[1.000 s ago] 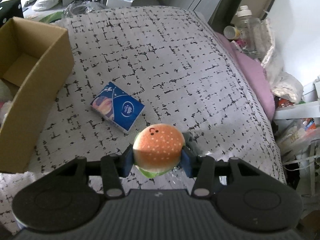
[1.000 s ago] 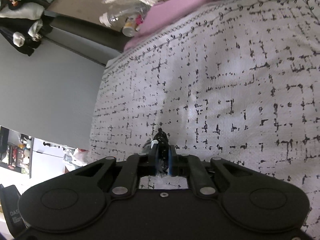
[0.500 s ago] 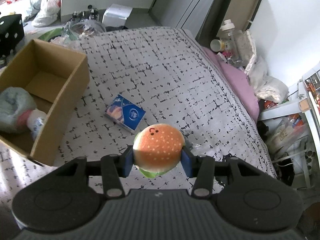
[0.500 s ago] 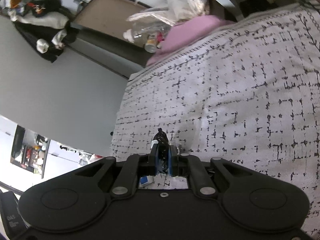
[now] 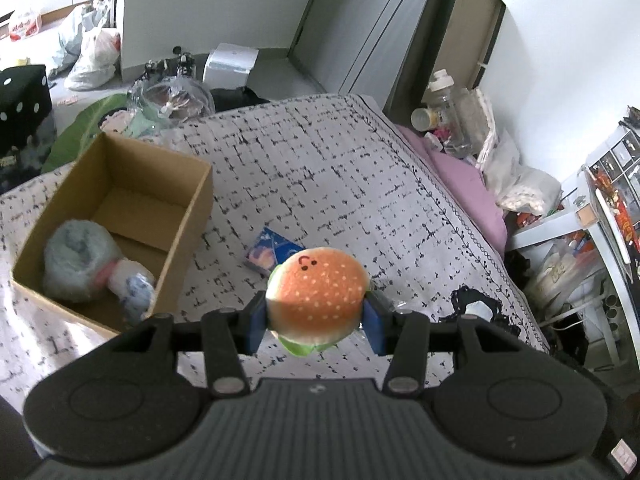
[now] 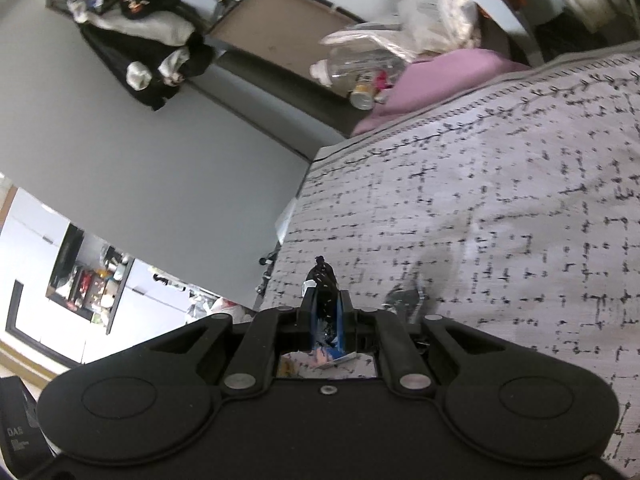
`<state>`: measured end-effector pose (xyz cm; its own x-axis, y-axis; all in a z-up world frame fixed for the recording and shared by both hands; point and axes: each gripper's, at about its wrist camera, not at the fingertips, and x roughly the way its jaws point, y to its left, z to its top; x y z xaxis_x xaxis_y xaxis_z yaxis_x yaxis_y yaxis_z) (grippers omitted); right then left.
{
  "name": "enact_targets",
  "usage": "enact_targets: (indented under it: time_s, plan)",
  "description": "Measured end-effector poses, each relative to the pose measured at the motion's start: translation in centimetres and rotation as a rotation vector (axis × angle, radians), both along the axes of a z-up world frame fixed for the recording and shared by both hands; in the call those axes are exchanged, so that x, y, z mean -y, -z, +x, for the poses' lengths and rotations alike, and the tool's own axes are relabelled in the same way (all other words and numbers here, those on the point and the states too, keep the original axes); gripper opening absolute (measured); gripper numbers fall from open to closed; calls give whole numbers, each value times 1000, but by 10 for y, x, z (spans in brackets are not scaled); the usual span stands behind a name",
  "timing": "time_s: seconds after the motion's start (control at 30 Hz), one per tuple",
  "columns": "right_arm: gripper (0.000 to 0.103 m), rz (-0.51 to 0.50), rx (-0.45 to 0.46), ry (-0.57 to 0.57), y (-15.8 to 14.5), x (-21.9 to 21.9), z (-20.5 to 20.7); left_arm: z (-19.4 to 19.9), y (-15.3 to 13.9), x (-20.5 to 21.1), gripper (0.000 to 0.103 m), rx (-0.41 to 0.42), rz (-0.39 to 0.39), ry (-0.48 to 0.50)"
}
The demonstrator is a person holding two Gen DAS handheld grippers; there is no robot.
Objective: Organize soft objects
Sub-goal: 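Carry the burger plush over the box with the left gripper while the right carries the bagged item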
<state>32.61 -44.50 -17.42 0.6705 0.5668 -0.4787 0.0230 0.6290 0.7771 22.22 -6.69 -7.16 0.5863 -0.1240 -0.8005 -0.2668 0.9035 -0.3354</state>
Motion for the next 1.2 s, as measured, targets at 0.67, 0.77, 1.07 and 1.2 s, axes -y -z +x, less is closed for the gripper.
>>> enact_targets:
  time_s: [0.67,0.77,1.07,1.2]
  plan:
    - [9,-93,115,-167,-36,-90,-7,-13,-3,-81,48,25,90,15]
    - [9,-108,117,-187,-35,-103,-5,-12,1,-91,48,25,103,17]
    - [9,-143,134,-251,-35,-139,-7,-4,18,-123,48,3,101,10]
    - [9,-148,140,-281,-33,-156,-9,2,26,-130,49,-4,104,16]
